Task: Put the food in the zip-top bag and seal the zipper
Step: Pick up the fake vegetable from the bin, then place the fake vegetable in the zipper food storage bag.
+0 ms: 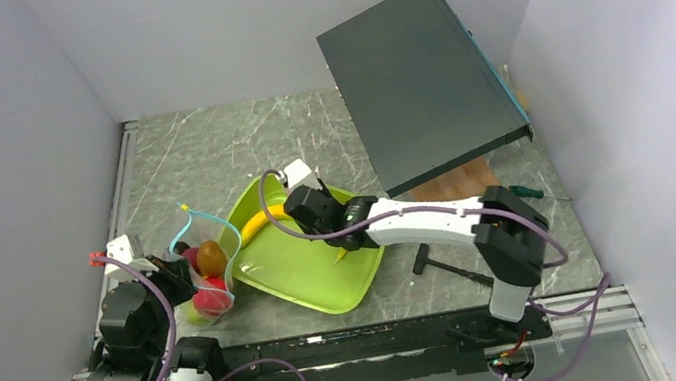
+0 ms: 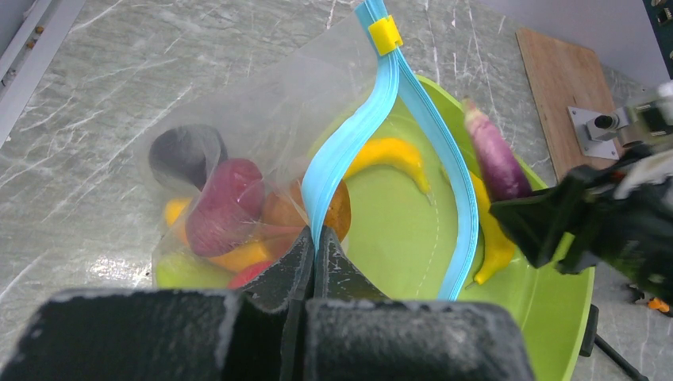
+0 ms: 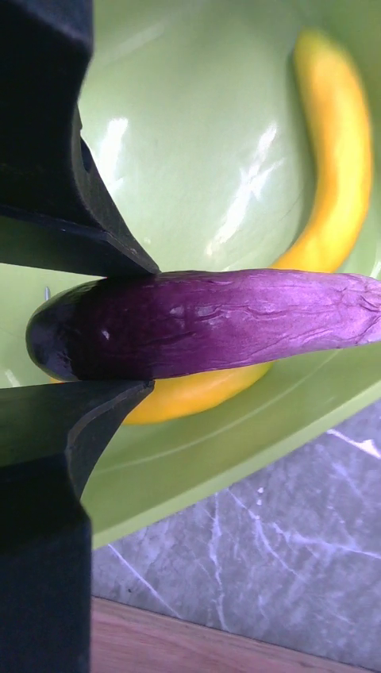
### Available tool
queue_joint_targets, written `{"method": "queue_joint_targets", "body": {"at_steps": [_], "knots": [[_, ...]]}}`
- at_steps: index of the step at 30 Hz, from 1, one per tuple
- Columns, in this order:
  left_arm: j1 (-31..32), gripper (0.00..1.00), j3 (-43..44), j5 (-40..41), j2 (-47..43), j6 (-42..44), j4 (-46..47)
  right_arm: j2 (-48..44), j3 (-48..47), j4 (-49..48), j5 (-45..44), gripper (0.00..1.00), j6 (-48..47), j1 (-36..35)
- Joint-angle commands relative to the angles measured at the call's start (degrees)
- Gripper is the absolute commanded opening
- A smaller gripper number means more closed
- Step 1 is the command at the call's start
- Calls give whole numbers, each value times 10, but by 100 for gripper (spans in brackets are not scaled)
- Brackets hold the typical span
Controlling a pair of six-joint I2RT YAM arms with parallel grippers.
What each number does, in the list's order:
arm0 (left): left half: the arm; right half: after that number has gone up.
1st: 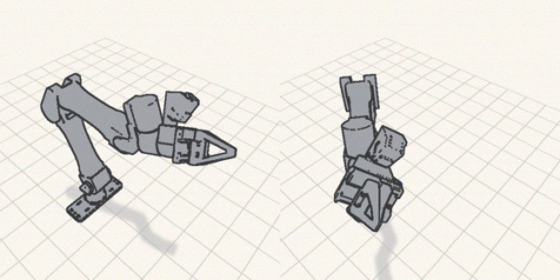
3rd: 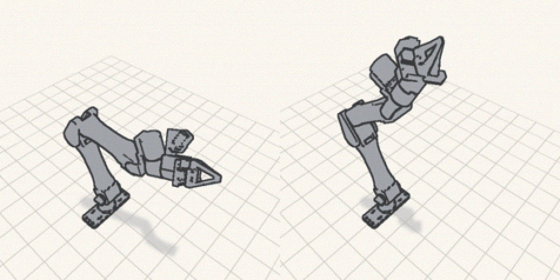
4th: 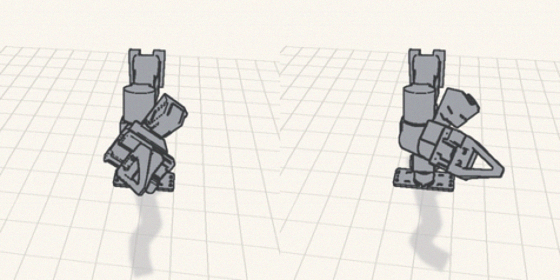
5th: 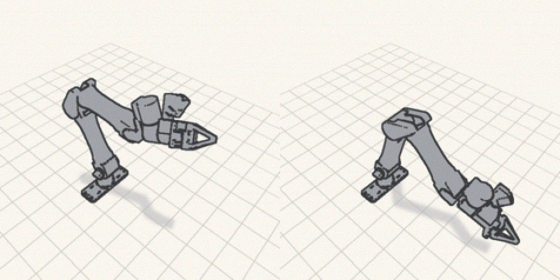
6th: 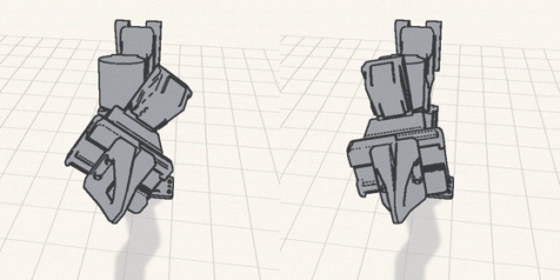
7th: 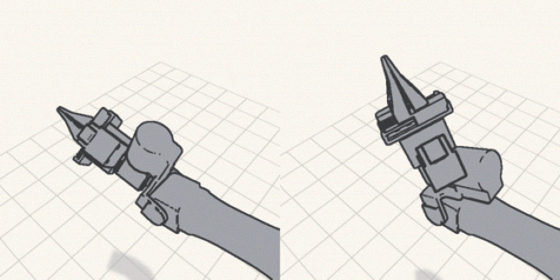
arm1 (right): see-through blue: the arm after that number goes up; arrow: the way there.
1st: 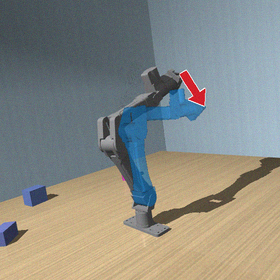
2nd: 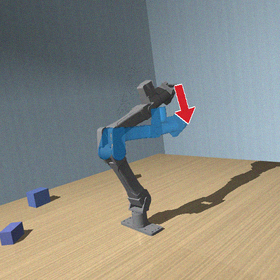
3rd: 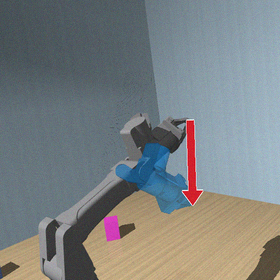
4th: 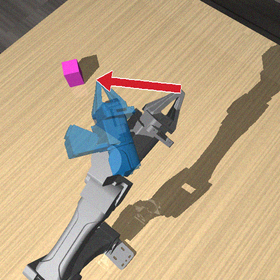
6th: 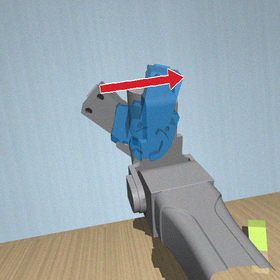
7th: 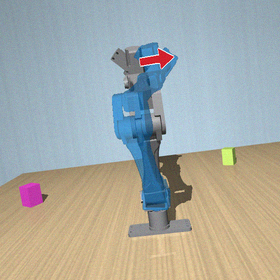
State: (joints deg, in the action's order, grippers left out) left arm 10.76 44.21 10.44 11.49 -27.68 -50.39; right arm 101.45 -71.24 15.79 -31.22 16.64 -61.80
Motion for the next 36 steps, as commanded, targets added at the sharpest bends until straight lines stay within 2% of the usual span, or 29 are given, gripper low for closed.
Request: {"method": "queue_joint_targets", "body": {"at_steps": [1, 8, 12, 18, 23, 29, 36], "knots": [[2, 0, 1, 0, 9, 5, 28, -81, 7, -41, 66, 0, 16, -2], [2, 0, 1, -1, 9, 5, 28, -158, 9, -94, 255, 0, 53, -3], [2, 0, 1, -1, 7, 6, 29, -161, -26, -102, 389, 0, 75, -2], [2, 0, 1, -1, 4, 6, 29, -136, -85, -83, 509, 0, 128, -2], [2, 0, 1, -1, 1, 5, 29, -99, -143, -26, 563, 0, 150, -2], [2, 0, 1, -1, -1, 5, 28, -34, -218, 90, 607, 1, 159, -3], [2, 0, 1, -2, -3, 5, 28, -3, -239, 112, 599, 4, 161, -7]]}}
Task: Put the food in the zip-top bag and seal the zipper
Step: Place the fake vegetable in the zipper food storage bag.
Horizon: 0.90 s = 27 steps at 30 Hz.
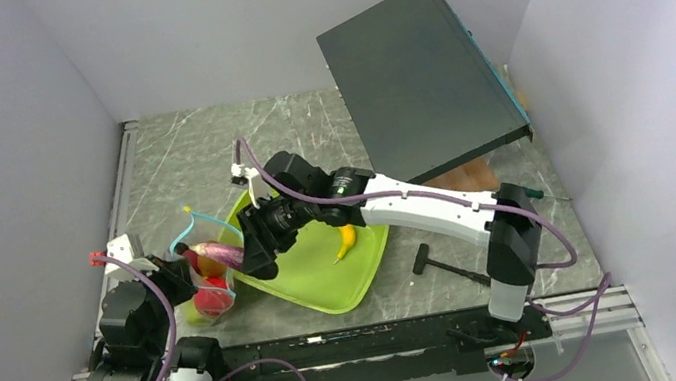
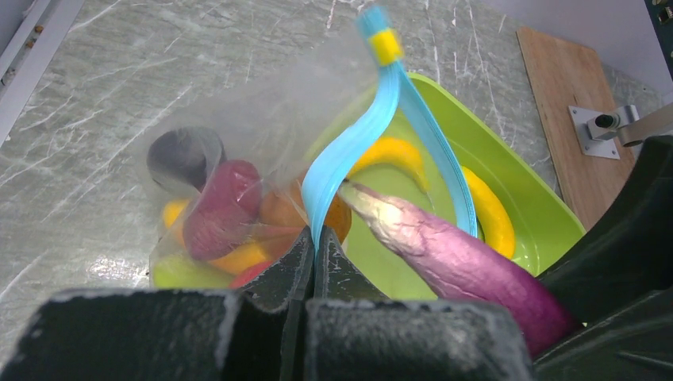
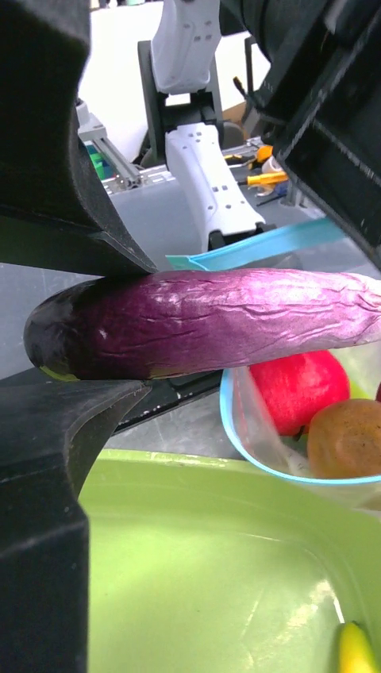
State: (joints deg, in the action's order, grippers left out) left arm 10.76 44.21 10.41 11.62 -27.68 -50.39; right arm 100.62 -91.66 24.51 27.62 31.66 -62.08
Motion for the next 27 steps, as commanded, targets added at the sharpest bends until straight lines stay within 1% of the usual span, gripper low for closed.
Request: {"method": "queue_joint_targets", "body": {"at_steps": [1, 5, 8, 12, 16, 22, 25, 27], "knots": [[2, 0, 0, -1, -5, 5, 28, 10, -39, 25, 8, 5, 12, -4], [3, 0, 1, 0, -5, 5, 27, 27, -68, 30, 10, 10, 20, -3], [4, 0, 1, 2, -5, 4, 26, 37, -94, 55, 10, 11, 11, -4], [5, 0, 0, 1, -7, 4, 28, 34, -101, 81, -14, 18, -4, -4], [5, 0, 1, 0, -5, 5, 28, 40, -111, 77, -20, 25, -3, -5], [5, 0, 1, 0, -4, 4, 28, 100, -186, 76, -30, 32, 5, -5], [5, 0, 1, 1, -5, 4, 27, 137, -233, 74, -32, 41, 17, -3], [5, 0, 1, 1, -4, 3, 27, 161, -253, 59, -14, 47, 35, 2]]}}
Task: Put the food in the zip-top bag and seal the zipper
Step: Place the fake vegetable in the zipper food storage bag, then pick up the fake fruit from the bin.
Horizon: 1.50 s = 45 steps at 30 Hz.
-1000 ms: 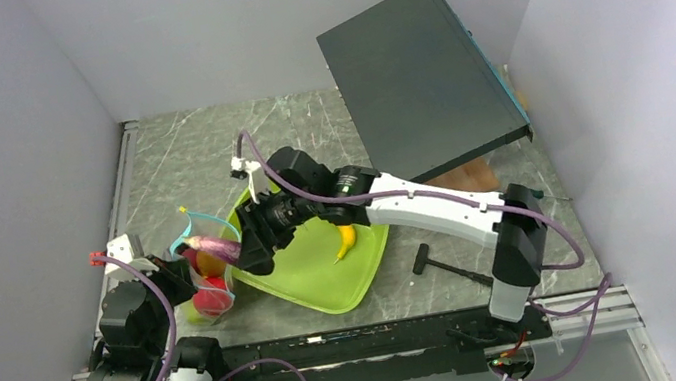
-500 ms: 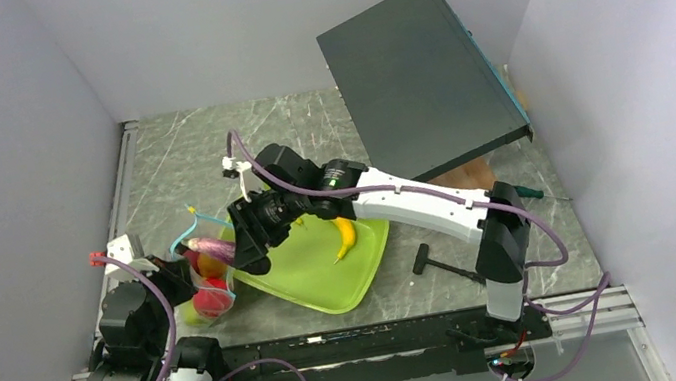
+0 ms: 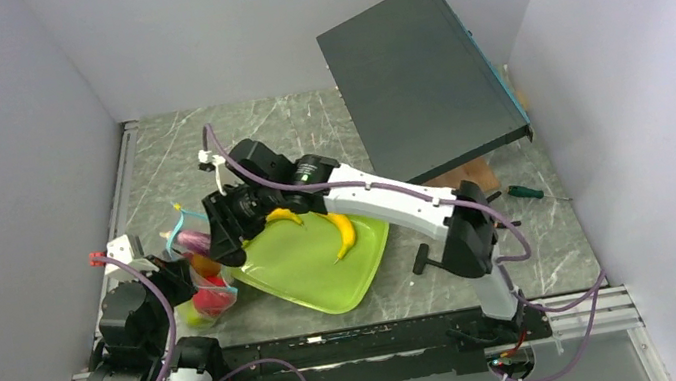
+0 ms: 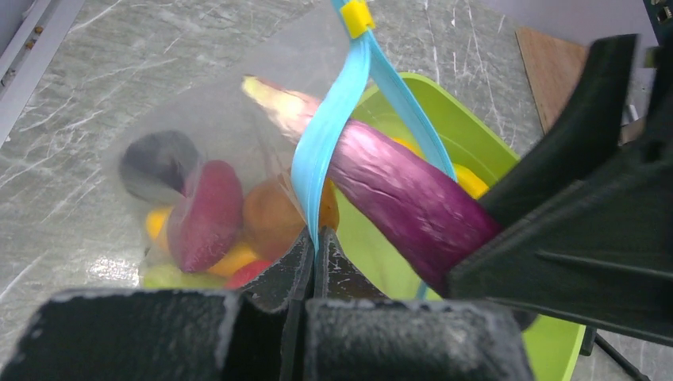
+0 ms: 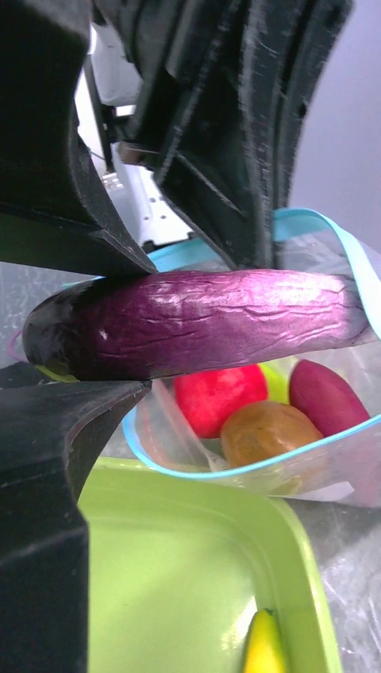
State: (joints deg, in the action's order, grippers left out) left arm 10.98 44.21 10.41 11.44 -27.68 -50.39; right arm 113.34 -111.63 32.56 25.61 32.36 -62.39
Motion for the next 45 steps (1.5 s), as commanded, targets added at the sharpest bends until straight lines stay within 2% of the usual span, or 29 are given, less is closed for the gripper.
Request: {"method": "queue_joint_targets", "body": {"at_steps": [1, 3, 4, 6, 10, 19, 24, 27, 31, 34, 38, 41, 45], "knots": [[3, 0, 0, 1, -2, 4, 27, 41, -53, -37, 20, 49, 45, 10], [3, 0, 0, 1, 0, 4, 28, 35, -5, -131, 66, 57, 102, 22], [3, 0, 1, 1, 1, 4, 28, 29, 30, -211, 86, 59, 139, 27], [3, 0, 1, 0, 4, 5, 27, 24, 75, -298, 118, 62, 200, 37], [4, 0, 1, 0, 5, 4, 28, 44, 43, -282, 129, 68, 206, 36], [4, 0, 1, 2, 4, 4, 27, -29, 105, -245, 80, 69, 104, 33], [4, 0, 1, 1, 4, 4, 27, -109, 158, -161, -52, 67, -13, 34], [4, 0, 1, 1, 1, 4, 27, -179, 226, -147, -170, 67, -70, 34], [4, 0, 1, 1, -1, 4, 27, -264, 327, -138, -357, 68, -101, 37], [3, 0, 0, -1, 0, 6, 28, -300, 409, -142, -448, 67, -96, 41], [4, 0, 0, -4, 3, 6, 30, -313, 477, -128, -515, 65, -53, 45], [4, 0, 0, -5, 5, 7, 31, -302, 513, -125, -563, 63, -5, 47], [4, 0, 0, -3, 5, 6, 29, -256, 524, -121, -586, 61, 32, 56]]}}
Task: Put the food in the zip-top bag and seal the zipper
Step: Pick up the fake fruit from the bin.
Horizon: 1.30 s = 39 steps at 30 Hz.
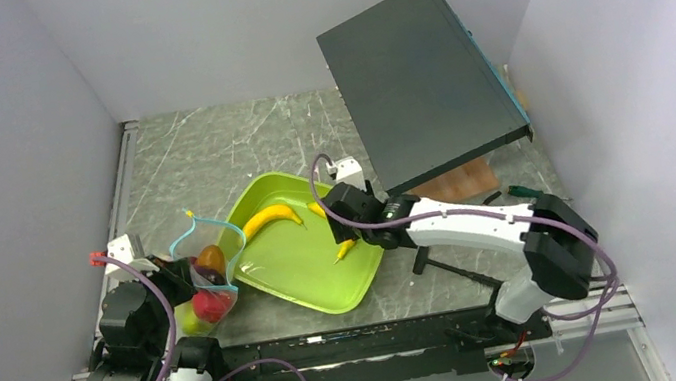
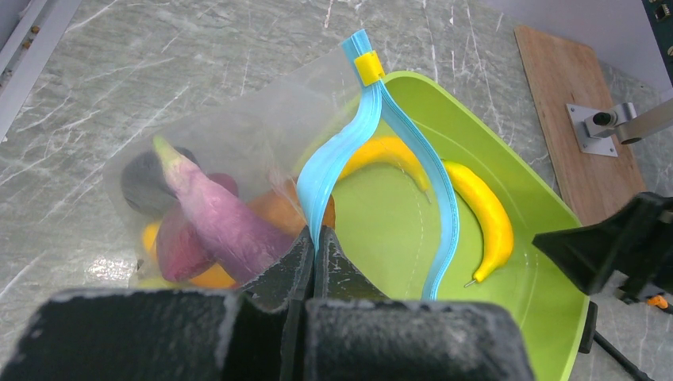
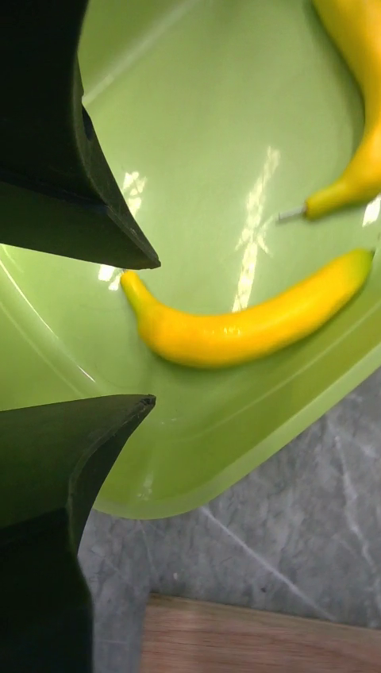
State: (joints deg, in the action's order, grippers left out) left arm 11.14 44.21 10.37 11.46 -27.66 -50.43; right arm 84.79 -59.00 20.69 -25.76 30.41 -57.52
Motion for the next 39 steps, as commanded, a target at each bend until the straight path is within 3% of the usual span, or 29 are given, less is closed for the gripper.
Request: {"method": "queue_joint_targets", "body": {"at_steps": [1, 11, 26, 34, 39], "knots": [[2, 0, 1, -2, 3, 5, 30, 44, -7, 2, -73, 60, 56, 11], [3, 0, 0, 0, -1, 5, 29, 92, 29, -102, 5, 54, 35, 42], [3, 0, 0, -3, 3, 6, 29, 147, 23, -139, 61, 42, 28, 60], [3, 0, -1, -7, 8, 8, 32, 138, 8, -120, 70, 26, 28, 61], [3, 0, -1, -4, 4, 6, 32, 105, -7, -102, 84, 5, 26, 60]]}}
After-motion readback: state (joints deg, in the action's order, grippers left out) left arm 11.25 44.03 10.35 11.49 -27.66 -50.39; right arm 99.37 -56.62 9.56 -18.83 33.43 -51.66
